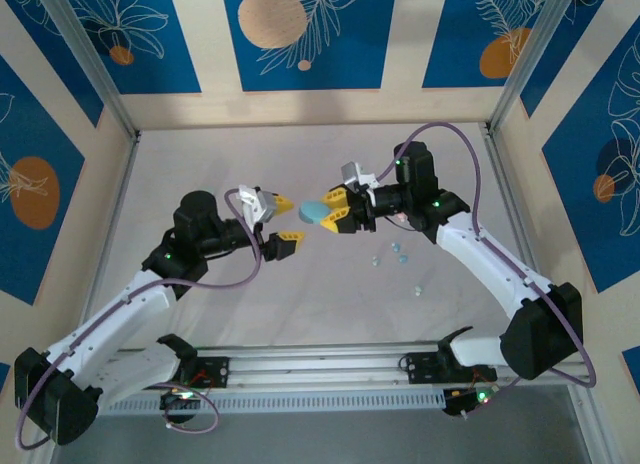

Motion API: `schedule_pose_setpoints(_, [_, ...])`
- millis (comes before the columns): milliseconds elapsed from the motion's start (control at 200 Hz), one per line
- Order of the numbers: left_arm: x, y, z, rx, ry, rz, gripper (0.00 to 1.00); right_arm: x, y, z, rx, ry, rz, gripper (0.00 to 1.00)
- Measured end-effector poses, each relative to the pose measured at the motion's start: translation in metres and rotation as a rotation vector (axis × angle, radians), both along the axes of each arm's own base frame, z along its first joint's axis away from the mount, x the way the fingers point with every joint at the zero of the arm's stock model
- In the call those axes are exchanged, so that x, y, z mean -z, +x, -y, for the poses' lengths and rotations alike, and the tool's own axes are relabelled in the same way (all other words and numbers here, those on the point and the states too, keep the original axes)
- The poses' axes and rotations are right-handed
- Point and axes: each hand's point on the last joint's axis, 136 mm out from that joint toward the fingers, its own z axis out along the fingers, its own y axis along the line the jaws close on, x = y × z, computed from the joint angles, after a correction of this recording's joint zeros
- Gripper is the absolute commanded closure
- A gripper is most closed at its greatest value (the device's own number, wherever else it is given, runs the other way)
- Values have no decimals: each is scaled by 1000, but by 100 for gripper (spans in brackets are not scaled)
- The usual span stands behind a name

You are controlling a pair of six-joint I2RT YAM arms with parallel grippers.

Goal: Insert wireless bluetooth earbuds into charging case

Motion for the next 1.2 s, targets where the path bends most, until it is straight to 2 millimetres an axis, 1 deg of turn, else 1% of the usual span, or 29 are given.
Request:
schedule_pose_setpoints(240, [-3, 2, 7, 31, -25, -31, 35, 1, -2, -3, -2, -4, 16, 68])
schedule_pose_setpoints(435, [-4, 2, 12, 56, -46, -50, 43, 2, -1, -5, 5, -9, 23, 68])
schedule_pose_setpoints(600, [-4, 2, 14, 69, -57, -64, 48, 2, -1, -5, 4, -9, 23, 68])
schedule_pose_setpoints(895, [-10, 1, 16, 80, -80, -63, 50, 1, 0, -5, 7, -6, 30, 68])
schedule_pose_setpoints(1055, [-6, 2, 18, 93, -77, -77, 49, -2, 0, -6, 7, 2, 37, 68])
schedule_pose_setpoints(1201, [-6, 2, 20, 96, -80, -82, 50, -5, 1, -6, 9, 11, 47, 68])
